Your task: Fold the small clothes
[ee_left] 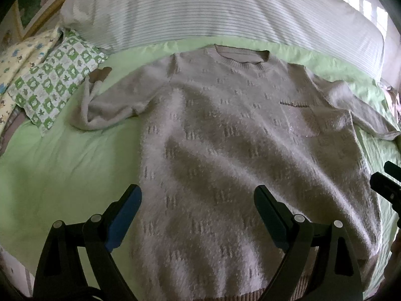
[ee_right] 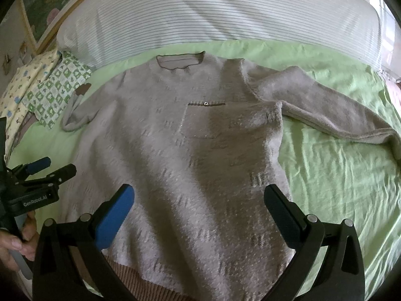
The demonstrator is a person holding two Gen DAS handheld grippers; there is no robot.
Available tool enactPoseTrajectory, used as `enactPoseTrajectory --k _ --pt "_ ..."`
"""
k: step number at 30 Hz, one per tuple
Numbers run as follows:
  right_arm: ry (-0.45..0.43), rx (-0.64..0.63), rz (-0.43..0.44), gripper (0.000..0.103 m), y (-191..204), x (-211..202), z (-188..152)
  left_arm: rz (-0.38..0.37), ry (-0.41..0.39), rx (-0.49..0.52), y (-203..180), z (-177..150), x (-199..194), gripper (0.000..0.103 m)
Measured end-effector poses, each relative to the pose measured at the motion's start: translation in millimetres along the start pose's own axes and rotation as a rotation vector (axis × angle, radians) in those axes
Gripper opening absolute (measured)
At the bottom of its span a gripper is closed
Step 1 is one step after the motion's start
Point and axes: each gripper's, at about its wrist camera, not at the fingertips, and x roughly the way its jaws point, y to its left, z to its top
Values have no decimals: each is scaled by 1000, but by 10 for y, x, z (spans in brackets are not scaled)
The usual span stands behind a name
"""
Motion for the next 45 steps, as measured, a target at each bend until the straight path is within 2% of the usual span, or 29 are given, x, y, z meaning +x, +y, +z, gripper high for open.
enactPoseTrajectory --k 6,10,20,30,32,33,34,35,36,38,42,44,45 --pt "-6 47 -10 103 -144 25 50 -27 19 -8 19 82 103 92" --pt "-9 121 -45 103 -420 39 109 -32 17 -13 47 206 193 92" --pt "-88 448 -258 103 -1727 -177 254 -33 4 -11 115 822 583 92" --pt "-194 913 -348 102 -3057 -174 382 -59 38 -44 203 1608 1263 92" --pt "-202 1009 -381 95 -3276 -122 364 -66 47 -60 214 1716 1397 92" --pt "-187 1033 -407 77 -3361 -97 356 -72 55 -69 219 1771 1489 92" --pt "-166 1054 -424 49 -3436 -61 350 -68 70 -73 218 1815 1596 92" --pt "-149 1068 -426 36 -3501 -25 346 -68 87 -77 217 1843 1683 92" --pt "-141 1072 -428 13 -3559 -9 353 -78 108 -81 217 1865 1774 92" --pt "-173 1045 -466 6 -3632 -92 472 -89 143 -70 185 1879 1946 92" --pt "-338 935 -565 6 -3542 -489 984 -99 183 -8 94 1816 2102 92" --pt "-424 859 -573 6 -3342 -621 1351 -110 175 15 83 1780 2109 92" --pt "-460 815 -545 6 -3282 -648 1491 -131 175 15 104 1763 2095 92"
